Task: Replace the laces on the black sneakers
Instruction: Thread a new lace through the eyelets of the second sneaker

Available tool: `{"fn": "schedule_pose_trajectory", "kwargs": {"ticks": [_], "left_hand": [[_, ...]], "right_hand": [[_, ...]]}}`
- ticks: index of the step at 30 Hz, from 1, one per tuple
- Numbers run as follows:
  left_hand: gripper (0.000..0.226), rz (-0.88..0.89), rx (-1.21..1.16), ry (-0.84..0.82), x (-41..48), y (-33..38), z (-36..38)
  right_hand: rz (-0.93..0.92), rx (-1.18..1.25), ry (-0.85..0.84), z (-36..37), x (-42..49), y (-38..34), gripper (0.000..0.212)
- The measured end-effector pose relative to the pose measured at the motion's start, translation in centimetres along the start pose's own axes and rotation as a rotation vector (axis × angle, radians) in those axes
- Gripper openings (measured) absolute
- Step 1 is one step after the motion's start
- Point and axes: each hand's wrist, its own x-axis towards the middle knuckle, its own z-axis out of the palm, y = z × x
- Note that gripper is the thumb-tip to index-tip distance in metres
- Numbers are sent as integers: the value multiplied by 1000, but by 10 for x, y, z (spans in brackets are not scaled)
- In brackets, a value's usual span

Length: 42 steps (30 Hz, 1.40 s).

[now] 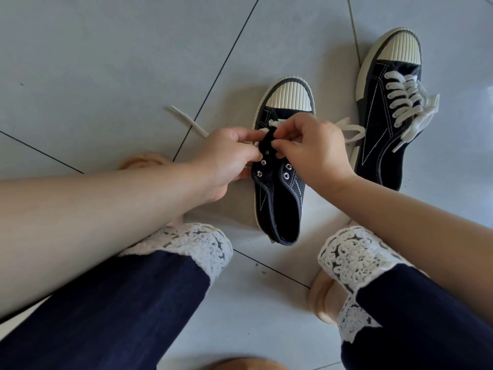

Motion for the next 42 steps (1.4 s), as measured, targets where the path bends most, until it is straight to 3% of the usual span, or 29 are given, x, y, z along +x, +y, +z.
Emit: {"fn": "schedule_pose_trajectory", "kwargs": {"ticks": [4, 9, 13, 16, 21, 30, 33, 37, 39, 42], "left_hand": [[27, -20, -54, -29, 1, -1, -2], [17, 26, 37, 49, 9, 0, 1], [17, 168, 316, 140, 18, 0, 6], [7, 315, 686, 253, 19, 0, 4], [16, 357, 761, 234, 19, 3, 1], [27, 350, 443, 361, -9, 3, -56], [25, 360, 414, 236, -7, 12, -42], [24, 284, -35, -42, -2, 23, -11], [26, 220, -136, -55, 1, 24, -3], [27, 214, 17, 42, 5, 22, -4]], "right_hand": [[98, 180, 11, -1, 2, 1, 29], [85, 200, 27, 1, -1, 2, 26], [19, 114, 30, 1, -7, 1, 13], [-96, -15, -39, 1, -11, -2, 24], [-152, -322, -83, -6, -7, 0, 34], [-204, -335, -6, -3, -15, 5, 31], [-204, -289, -19, -4, -14, 7, 32], [-186, -197, 17, -1, -20, 11, 44], [-165, -197, 75, 3, -22, 13, 45], [-80, -177, 144, 8, -24, 15, 43]]}}
